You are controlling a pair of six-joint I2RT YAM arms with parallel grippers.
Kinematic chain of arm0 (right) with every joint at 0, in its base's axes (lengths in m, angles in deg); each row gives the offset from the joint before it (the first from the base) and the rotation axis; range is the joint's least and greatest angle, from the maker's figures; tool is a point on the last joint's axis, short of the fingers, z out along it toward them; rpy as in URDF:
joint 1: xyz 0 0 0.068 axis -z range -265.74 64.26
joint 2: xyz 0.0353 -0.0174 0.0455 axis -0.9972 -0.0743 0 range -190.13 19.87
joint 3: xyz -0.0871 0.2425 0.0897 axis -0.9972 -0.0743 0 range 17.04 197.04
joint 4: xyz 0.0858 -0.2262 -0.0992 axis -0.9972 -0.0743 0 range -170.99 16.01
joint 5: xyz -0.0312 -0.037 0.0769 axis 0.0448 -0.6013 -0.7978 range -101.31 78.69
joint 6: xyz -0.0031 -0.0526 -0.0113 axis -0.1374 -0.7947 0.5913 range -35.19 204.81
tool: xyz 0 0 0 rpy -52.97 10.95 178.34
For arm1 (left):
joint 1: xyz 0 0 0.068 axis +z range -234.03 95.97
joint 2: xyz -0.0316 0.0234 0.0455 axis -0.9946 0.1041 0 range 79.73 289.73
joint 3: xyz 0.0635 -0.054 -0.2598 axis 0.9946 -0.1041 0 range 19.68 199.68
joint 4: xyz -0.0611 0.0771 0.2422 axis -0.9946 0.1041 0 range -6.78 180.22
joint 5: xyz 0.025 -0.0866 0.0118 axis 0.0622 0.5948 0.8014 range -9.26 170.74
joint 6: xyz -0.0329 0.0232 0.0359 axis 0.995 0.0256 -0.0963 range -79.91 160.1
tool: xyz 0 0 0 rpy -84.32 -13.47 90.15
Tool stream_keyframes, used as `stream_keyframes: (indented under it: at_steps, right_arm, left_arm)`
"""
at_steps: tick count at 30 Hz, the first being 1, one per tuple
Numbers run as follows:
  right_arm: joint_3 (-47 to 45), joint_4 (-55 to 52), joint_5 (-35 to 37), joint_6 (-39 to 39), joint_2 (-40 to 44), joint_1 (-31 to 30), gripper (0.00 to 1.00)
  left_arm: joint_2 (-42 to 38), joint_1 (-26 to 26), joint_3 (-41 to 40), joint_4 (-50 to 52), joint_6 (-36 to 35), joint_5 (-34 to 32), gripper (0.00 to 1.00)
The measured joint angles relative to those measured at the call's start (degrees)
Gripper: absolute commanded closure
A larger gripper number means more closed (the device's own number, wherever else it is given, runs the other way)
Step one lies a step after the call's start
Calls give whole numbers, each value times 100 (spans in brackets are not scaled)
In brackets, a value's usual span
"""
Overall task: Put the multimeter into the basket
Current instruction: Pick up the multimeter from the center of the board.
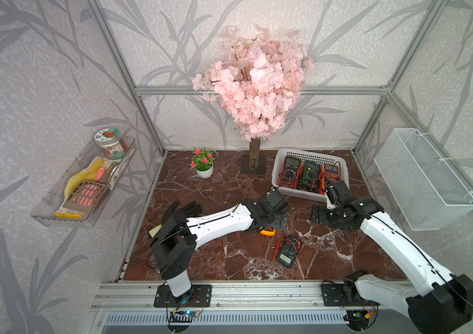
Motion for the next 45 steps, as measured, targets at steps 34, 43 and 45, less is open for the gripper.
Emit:
stream_keyframes:
  at_steps: [34, 43, 45]
  right_arm:
    - [-306, -273, -713, 308, 243, 1239, 3]
    - [-306, -275, -717, 319, 214, 1305, 3]
    - [-306, -275, -726, 332, 212, 1325, 3]
  left_arm:
    - [966, -1344, 713, 278, 341, -415, 0]
    - [1141, -1375, 713, 275, 262, -369, 0]
    - [1165, -1379, 713, 275, 245, -354, 0]
